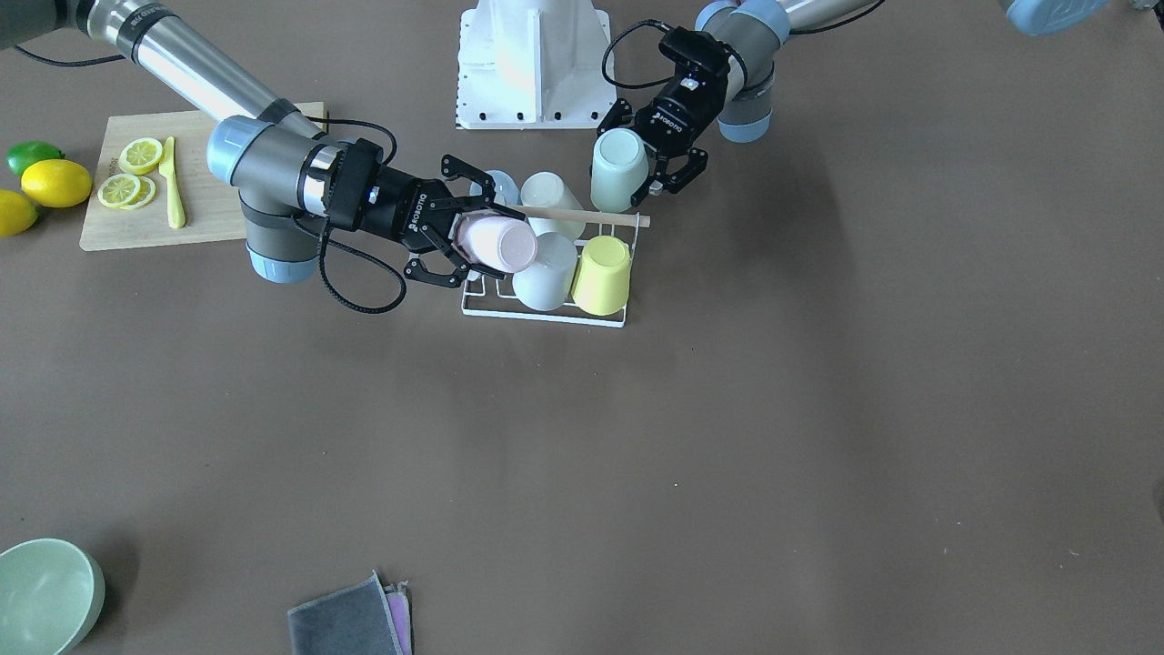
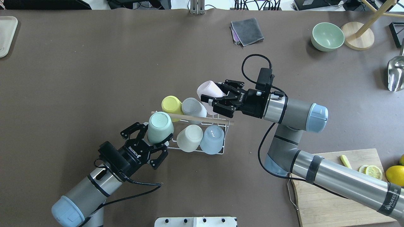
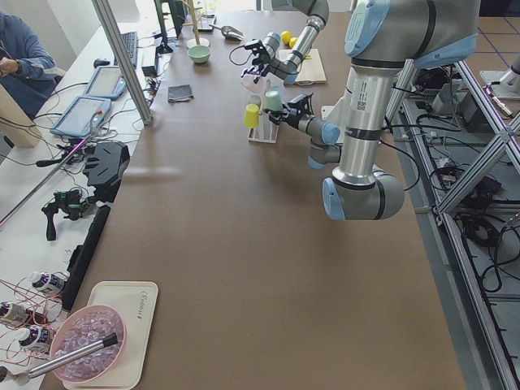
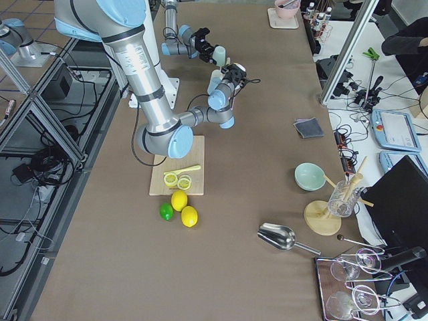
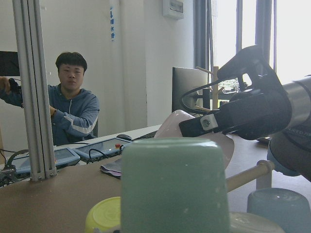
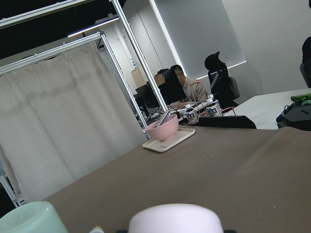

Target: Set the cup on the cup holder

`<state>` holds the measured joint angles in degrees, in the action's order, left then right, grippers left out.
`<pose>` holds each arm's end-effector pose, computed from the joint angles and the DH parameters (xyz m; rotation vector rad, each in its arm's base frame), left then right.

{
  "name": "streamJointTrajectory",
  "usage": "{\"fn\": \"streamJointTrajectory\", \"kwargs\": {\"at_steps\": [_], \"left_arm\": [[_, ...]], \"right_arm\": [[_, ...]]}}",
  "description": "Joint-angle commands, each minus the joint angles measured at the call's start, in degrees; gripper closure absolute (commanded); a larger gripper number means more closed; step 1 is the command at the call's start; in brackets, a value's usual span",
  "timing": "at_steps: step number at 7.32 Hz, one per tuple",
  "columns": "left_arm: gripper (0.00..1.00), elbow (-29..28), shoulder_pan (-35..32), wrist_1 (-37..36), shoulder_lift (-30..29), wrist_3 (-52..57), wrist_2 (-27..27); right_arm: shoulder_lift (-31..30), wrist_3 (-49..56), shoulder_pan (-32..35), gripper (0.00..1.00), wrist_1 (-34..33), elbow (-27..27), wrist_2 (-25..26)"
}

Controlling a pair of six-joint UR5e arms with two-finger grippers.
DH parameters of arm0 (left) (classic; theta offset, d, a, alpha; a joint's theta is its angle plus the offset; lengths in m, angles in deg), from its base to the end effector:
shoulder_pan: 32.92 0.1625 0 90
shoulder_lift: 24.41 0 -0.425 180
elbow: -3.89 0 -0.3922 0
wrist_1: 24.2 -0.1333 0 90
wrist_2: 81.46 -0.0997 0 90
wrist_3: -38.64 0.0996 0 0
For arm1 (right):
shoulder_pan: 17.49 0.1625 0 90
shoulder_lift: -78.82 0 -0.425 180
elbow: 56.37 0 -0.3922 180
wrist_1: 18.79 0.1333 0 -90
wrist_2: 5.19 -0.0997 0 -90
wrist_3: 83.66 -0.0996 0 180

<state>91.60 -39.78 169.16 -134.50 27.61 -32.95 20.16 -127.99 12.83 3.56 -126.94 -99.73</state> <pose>0.5041 -0.2614 0.3178 1.6125 1.1302 0.0495 -0.4812 -0.4267 0.3063 1.3036 -1.7429 -0.2392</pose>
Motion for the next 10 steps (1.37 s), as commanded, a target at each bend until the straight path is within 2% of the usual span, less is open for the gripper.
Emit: {"fn": "streamJointTrajectory", "kwargs": {"at_steps": [1,2,4,7,8,9,10], "left_arm": [[0.03,-0.2,-0.1,0.0,0.2,0.2,0.0],[0.03,-0.2,-0.1,0.1,0.3,0.1,0.0],[0.03,-0.2,-0.3,0.1,0.6,0.0,0.0],[0.03,0.5,-1.5,0.2,0.7,0.0,0.1],[0.03,2.7,-1.6,0.1,1.8,0.1,0.2],[0.02,7.1,-1.6,-1.3,4.6,0.1,0.4],[0.02,16.2,-1.6,-11.0,9.6,0.0,0.5]], "right_arm": [[-0.3,0.1,-0.1,1.0,0.5,0.1,0.1],[-0.1,0.1,-0.1,1.0,0.5,0.1,0.2],[0.0,0.0,-0.1,0.81,0.5,0.1,0.1],[-0.7,-0.2,-0.1,0.78,1.7,0.0,0.0],[-1.3,-0.3,-0.1,0.67,2.4,-0.1,-0.1],[-1.5,-0.4,0.0,0.01,2.8,-0.3,-0.1],[-1.4,-0.6,0.0,0.0,3.0,-0.3,0.1]]}}
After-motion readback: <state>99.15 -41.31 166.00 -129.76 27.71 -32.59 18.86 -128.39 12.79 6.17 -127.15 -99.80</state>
